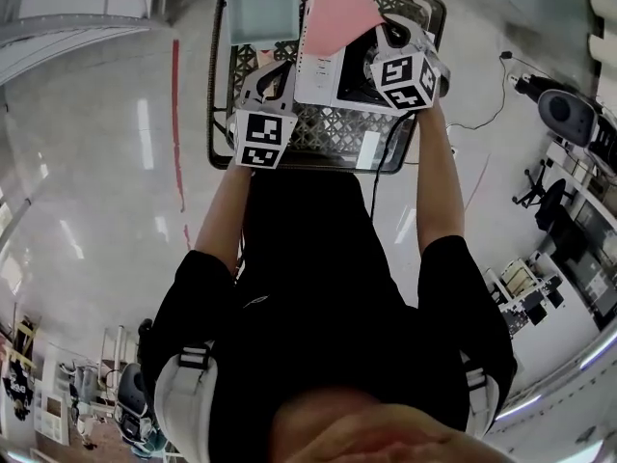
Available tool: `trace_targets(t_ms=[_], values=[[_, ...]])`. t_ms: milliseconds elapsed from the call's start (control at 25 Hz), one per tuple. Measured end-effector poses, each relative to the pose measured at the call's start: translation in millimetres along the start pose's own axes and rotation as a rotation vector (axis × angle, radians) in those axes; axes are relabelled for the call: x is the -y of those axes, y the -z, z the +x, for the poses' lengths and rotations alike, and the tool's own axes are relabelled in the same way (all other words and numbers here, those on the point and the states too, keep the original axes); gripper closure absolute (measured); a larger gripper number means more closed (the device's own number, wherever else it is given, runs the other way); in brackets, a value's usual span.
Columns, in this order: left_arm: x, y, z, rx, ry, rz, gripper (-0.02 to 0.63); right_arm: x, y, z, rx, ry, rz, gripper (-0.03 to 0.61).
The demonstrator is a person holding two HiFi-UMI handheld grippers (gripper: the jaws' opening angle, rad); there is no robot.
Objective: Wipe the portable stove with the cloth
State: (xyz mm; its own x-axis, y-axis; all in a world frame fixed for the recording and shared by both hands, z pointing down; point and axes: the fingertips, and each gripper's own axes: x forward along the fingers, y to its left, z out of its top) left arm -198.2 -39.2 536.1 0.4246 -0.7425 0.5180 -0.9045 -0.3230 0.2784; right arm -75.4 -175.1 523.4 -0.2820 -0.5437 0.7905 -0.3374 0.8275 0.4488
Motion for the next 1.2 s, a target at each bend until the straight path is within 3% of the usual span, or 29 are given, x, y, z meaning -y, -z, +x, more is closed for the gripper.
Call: trace_targets(t_ms=[120, 200, 280, 400, 520, 600, 840, 1040, 1160, 1200], values=[[-2.6, 1.9, -3.4, 0.004, -0.019, -0.008, 0.614, 21.7, 1.6, -10.3, -0.031, 0.103, -0.219, 0.566], [-6.2, 6.0, -5.6, 0.002, -0.037, -0.019, 0.614, 32.7, -2.0, -18.3, -0.023, 0.125, -0.272, 0.566], [-9.6, 8.7, -6.6, 0.001, -0.057, -0.027, 0.614, 27.8, -10.8, -18.0, -0.006, 0.081, -0.291, 0.566], [-12.0, 10.0, -8.5, 0.003, -0.088, -0.046, 0.614, -9.2, -18.1, 8.3, 0.033, -0.081, -0.222, 0.566], [-12.0, 14.3, -11.9, -0.004, -0.109, -0.058, 0.614, -49.0, -17.6, 39.1, 0.06, -0.241, -0.052, 0.563], [-12.8, 17.4, -14.5, -0.011, -0.12, -0.058, 0.614, -65.0, -16.2, 52.0, 0.043, -0.298, 0.014, 0.512], [-13.2, 20.5, -21.9, -0.019, -0.146, -0.075, 0.614, -76.4, -4.5, 75.6, -0.022, -0.371, -0.044, 0.345], [-9.2, 25.0, -19.6, -0.026, -0.147, -0.087, 0.614, -78.5, -4.1, 86.4, -0.031, -0.419, -0.02, 0.379], [-10.3, 25.5, -18.6, -0.026, -0.149, -0.09, 0.614, -83.8, -11.4, 86.8, -0.016, -0.408, -0.041, 0.504], [-10.7, 25.3, -18.4, -0.026, -0.151, -0.091, 0.614, -86.6, -13.0, 86.9, -0.012, -0.406, -0.051, 0.511]])
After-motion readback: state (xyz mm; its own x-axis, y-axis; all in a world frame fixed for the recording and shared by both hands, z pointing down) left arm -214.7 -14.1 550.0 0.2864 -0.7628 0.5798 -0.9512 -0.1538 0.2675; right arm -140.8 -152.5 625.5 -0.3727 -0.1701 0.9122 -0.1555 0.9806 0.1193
